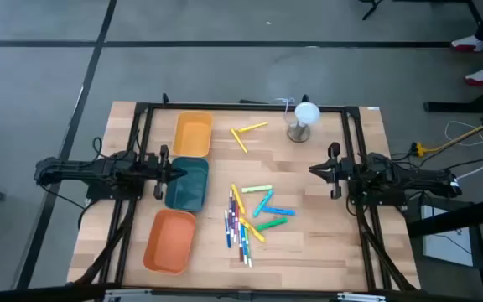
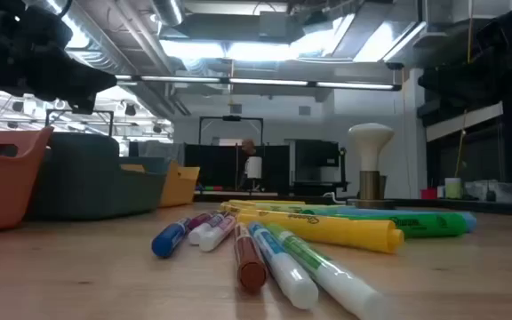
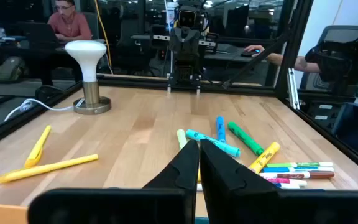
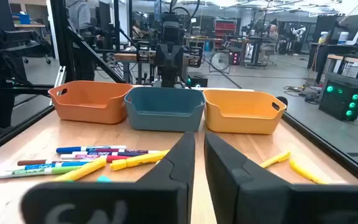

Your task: Pick & Place Markers

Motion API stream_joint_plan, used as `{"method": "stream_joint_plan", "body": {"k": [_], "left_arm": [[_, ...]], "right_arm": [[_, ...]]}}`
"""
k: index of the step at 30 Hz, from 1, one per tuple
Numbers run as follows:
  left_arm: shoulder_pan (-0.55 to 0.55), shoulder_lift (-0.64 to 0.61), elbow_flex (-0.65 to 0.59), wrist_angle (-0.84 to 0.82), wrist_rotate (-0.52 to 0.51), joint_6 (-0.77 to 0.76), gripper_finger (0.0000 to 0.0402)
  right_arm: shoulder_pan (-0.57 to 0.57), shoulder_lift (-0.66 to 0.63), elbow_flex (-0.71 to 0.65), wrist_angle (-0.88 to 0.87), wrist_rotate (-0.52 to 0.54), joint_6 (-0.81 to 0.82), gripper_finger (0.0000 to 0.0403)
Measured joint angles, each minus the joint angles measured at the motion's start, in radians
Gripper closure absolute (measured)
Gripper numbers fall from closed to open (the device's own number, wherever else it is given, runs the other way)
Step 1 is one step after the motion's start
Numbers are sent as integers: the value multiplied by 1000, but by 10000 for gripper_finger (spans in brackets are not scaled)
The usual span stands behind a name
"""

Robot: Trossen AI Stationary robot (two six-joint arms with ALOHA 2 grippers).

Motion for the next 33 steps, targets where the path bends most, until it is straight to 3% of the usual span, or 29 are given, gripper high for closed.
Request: {"method": "stream_joint_plan", "body": {"k": [33], "left_arm": [[0,0,0,0,0,0,391]], "right_arm": [[0,0,0,0,0,0,366]]}}
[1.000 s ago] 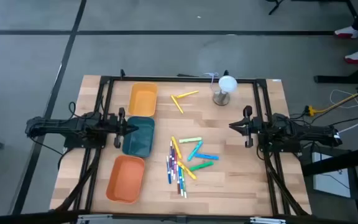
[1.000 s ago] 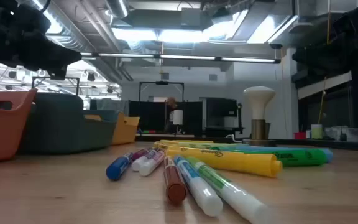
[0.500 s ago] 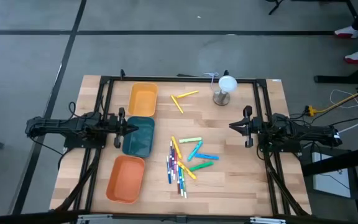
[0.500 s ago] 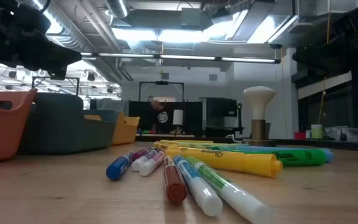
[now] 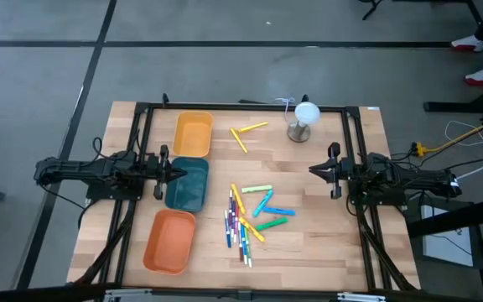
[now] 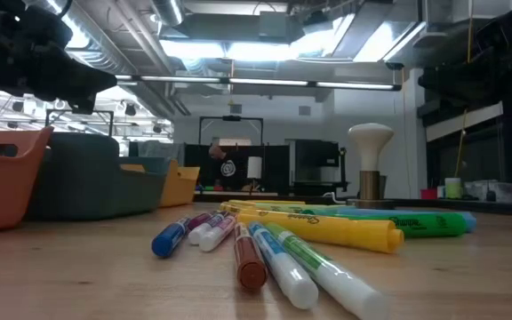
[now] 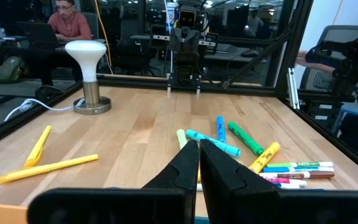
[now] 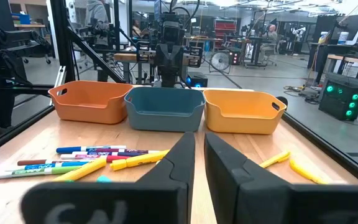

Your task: Pick & Place Markers

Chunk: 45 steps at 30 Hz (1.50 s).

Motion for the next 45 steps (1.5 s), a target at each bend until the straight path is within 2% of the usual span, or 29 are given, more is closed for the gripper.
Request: {"method": "stream_joint_plan", "body": {"k": [6,9,13,17,23,29,35,45], "left_arm": [[0,0,0,0,0,0,393],[0,0,0,0,0,0,389],[0,0,0,0,0,0,390],[0,0,0,0,0,0,393],[0,0,0,0,0,0,389],[0,0,0,0,0,0,393],[0,0,0,0,0,0,390],[0,0,0,0,0,0,393]], "right_arm": [[1,29,8,-11,-2,0,366],[1,74,81,-42,0,0,366],[2,180,266,-215,0,0,366],[2,338,491,-410,0,0,366],[20,598,798,-574,0,0,366],[132,842,1023,-678,1,0,366],[268,1055,1180,-688,0,0,366],[467,1287,1215,-662,0,0,366]]}}
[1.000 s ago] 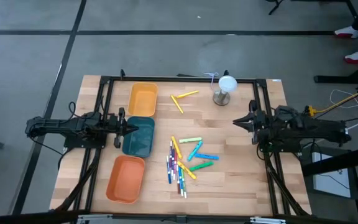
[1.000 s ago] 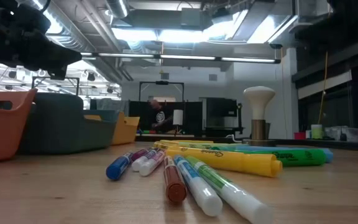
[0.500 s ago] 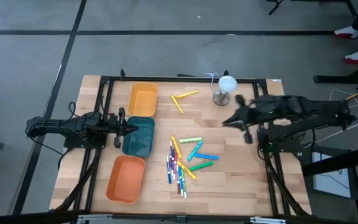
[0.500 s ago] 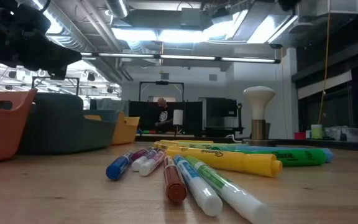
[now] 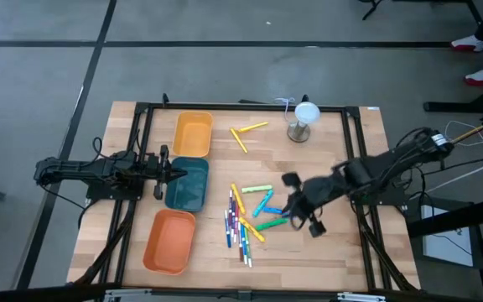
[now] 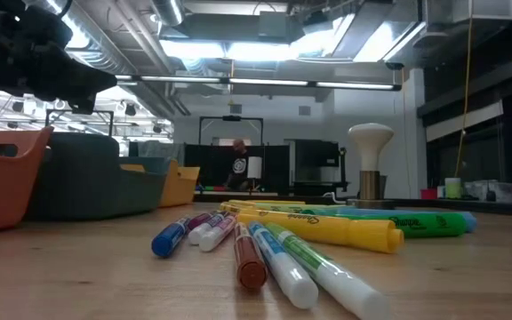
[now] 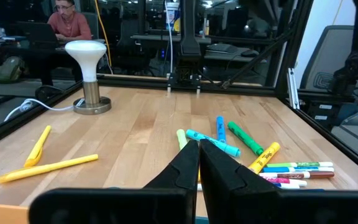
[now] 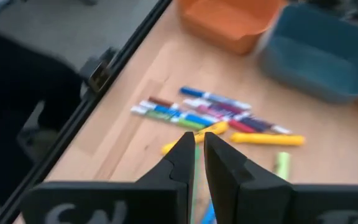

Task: Pick & Place Markers
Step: Put the bottom yellow pen into the yellow bin

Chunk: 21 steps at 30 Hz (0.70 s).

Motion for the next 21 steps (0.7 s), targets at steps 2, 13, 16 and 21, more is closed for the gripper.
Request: {"method": "stream_joint_plan", "body": {"k": [2,13,16,21], "left_arm": [[0,0,0,0,0,0,391],[0,0,0,0,0,0,394],[0,0,0,0,0,0,393],[0,0,0,0,0,0,389]], "right_arm": [[33,39,0,0,0,0,366],[148,225,0,0,0,4,366],[147,253,0,1,-1,4,366],[109,272,0,0,-2,3,366]]}}
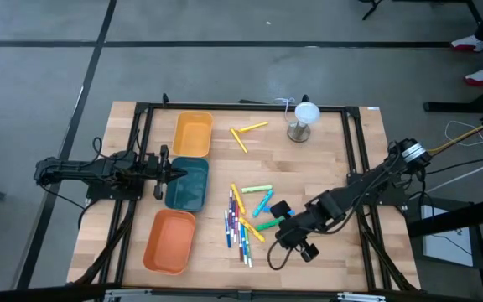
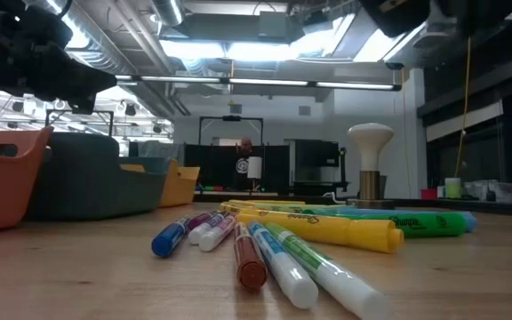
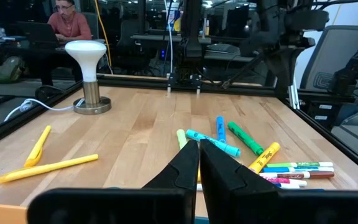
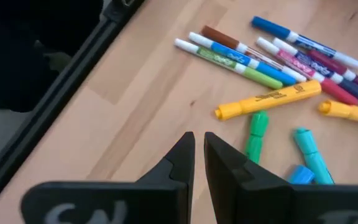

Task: Pick & Place Markers
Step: Put the bottom yellow pen into the yellow bin

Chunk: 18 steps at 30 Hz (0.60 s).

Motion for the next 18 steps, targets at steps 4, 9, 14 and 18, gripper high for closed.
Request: {"method": "stream_joint_plan", "body": {"k": [4,9,14,18], "left_arm": [[0,0,0,0,0,0,392],[0,0,0,0,0,0,395],[0,0,0,0,0,0,392],[0,0,0,0,0,0,389]], "right_arm": [[-82,2,0,1,1,-3,366],[-238,12,0,5,2,2,366],[-384,13,-1,59,3,-2,366],[-471,22,-1,130,5,-5,366]]}}
